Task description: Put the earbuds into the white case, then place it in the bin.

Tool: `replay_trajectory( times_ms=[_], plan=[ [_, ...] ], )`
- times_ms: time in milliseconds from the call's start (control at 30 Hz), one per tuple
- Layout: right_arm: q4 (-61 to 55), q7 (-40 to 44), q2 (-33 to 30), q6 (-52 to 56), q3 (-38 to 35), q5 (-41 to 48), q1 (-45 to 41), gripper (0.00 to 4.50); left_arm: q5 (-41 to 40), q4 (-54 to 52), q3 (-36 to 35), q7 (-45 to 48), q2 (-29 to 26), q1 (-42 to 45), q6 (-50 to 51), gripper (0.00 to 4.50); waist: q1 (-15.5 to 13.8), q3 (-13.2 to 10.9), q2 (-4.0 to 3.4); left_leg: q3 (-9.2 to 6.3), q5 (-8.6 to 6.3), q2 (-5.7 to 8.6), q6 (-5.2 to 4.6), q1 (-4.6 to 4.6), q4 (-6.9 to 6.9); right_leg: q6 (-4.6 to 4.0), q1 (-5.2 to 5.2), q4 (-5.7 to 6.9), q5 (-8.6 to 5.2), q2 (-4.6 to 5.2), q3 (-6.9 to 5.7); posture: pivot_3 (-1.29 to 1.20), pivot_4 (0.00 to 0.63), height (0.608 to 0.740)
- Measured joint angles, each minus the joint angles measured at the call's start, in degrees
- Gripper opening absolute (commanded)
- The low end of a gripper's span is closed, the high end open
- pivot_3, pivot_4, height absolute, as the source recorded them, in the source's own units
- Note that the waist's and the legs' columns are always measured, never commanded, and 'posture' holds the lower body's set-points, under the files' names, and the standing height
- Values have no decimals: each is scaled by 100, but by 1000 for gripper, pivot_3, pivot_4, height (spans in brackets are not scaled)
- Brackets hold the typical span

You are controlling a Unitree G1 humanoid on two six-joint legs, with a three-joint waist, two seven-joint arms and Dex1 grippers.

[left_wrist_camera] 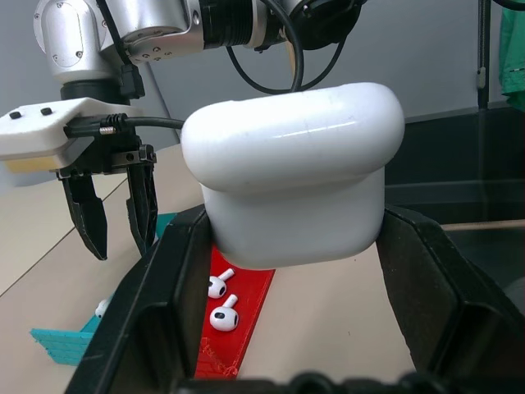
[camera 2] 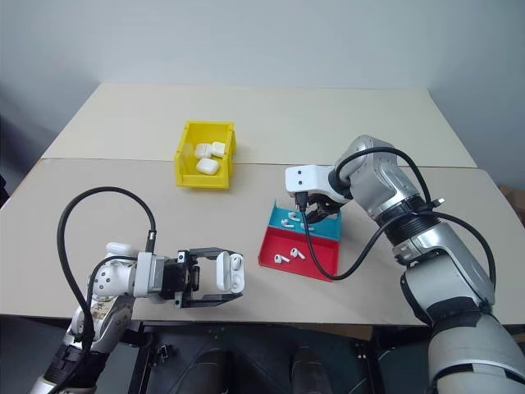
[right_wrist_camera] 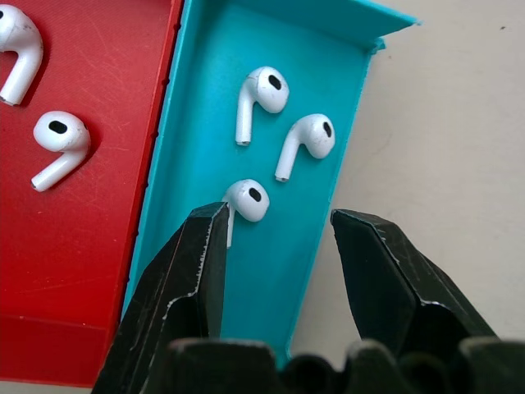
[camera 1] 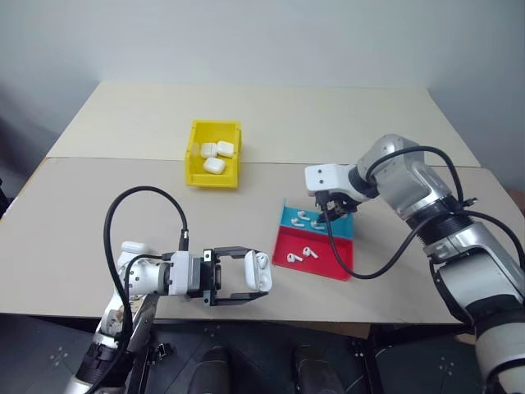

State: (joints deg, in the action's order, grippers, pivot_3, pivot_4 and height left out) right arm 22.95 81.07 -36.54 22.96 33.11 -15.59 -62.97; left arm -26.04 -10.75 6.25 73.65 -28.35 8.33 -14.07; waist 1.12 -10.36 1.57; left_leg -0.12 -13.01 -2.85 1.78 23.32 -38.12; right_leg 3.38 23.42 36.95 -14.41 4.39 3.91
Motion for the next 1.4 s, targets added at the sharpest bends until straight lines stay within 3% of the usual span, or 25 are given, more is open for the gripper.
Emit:
replay_trajectory(
  times_ms=[1033,1200,1400],
  plan=[
    [12,-252,233,8,2,-529,331,2439,146,33,116,-107,38,46,-69,2762,7,0,0,0,0,0,0,-1,0,0,0,1,0,0,0,0,150,740],
    [-1,-231,233,3,2,-556,363,874,154,44,122,-108,38,68,-73,2762,7,0,0,0,0,0,0,-1,0,0,0,2,0,0,0,0,150,740],
    [-4,-234,233,3,2,-559,365,874,158,44,132,-109,37,69,-73,2762,7,0,0,0,0,0,0,-1,0,0,0,2,0,0,0,0,150,740]
  ],
)
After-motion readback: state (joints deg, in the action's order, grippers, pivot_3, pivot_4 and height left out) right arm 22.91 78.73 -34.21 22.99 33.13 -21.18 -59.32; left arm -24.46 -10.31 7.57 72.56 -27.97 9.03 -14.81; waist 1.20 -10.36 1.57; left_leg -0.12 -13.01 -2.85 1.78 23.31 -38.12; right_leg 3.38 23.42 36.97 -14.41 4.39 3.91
